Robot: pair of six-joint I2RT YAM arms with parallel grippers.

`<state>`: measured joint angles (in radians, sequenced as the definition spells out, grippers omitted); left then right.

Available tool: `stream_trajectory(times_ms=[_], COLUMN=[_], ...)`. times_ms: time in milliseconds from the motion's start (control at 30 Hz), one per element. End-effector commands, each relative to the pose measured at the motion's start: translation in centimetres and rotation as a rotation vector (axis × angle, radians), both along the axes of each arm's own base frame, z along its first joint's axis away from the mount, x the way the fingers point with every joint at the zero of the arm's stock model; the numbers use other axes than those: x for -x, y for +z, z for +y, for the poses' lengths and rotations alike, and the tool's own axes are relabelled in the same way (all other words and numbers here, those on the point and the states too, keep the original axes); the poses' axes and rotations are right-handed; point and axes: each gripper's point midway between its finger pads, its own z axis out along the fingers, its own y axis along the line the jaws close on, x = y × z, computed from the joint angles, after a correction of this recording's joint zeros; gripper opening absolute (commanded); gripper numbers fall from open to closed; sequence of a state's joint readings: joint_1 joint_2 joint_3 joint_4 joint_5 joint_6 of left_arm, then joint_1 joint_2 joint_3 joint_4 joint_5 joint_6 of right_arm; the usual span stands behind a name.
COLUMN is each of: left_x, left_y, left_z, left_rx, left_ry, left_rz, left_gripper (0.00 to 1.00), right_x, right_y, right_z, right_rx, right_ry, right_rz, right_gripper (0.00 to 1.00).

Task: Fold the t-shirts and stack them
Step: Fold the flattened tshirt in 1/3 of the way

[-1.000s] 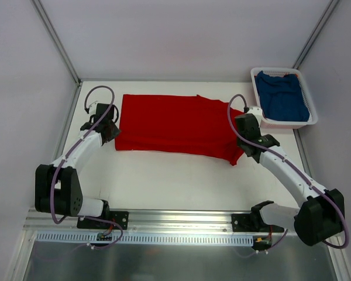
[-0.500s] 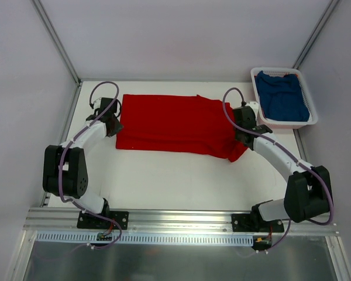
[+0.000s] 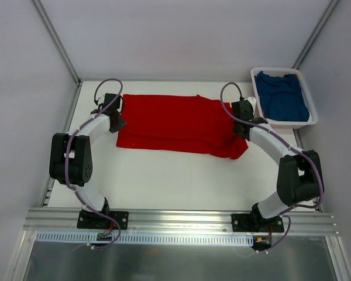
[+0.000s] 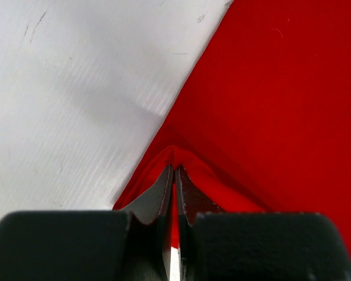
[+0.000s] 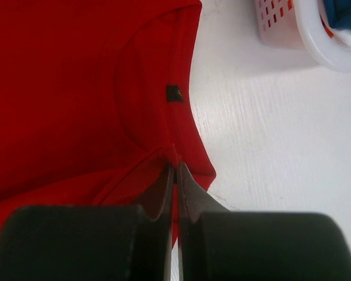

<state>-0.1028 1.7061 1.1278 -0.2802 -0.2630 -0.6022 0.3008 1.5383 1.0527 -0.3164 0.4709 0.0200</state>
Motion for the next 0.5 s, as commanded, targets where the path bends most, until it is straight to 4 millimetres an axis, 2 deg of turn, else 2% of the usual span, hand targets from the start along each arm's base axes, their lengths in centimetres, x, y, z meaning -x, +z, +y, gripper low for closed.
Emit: stream_trajectory(times_ms=[0, 133, 167, 267, 300, 367, 400, 433, 467], left_x=[-1.4, -1.5, -1.5, -1.6, -1.5, -1.5, -1.6, -1.5, -1.4], left_y=[0.8, 0.4, 0.2, 0.1, 0.0, 0.3, 0.4, 0.4, 0.6], left_z=[0.3, 0.3, 0.3, 0.3, 0.4, 0.5, 0.5, 0.5, 0.6], left_rx=[-0.006, -0.006, -0.006, -0.007, -0.010, -0.013, -0.015, -0.018, -0.022], left_ry=[-0.005, -0.003, -0.005, -0.003, -0.004, -0.004, -0.004, -0.003, -0.006], left_rz=[-0.028, -0.019, -0.014, -0.013, -0.009, -0.016, -0.018, -0.018, -0.022], left_gripper=[0.00, 0.00, 0.03, 0.35, 0.55, 0.74, 0.89, 0.96, 0.99], right_x=[-2.3, -2.8, -2.8, -3.1, -3.2, -3.3, -3.3, -3.4, -3.5], right_y=[1.6, 0.8, 0.8, 0.6, 0.6, 0.5, 0.4, 0.5, 0.4], right_z=[0.2, 0.4, 0.5, 0.6, 0.6, 0.7, 0.6, 0.7, 0.7], right_rx=[-0.019, -0.018, -0.023, -0.028, -0.028, -0.031, -0.014, -0.016, -0.017], right_ry=[-0.001, 0.001, 0.004, 0.006, 0.007, 0.008, 0.027, 0.028, 0.029], right_rz=[-0.061, -0.042, -0.041, -0.039, -0.039, -0.037, -0.028, -0.029, -0.027], right_gripper=[0.00, 0.00, 0.00, 0.00, 0.00, 0.00, 0.00, 0.00, 0.00])
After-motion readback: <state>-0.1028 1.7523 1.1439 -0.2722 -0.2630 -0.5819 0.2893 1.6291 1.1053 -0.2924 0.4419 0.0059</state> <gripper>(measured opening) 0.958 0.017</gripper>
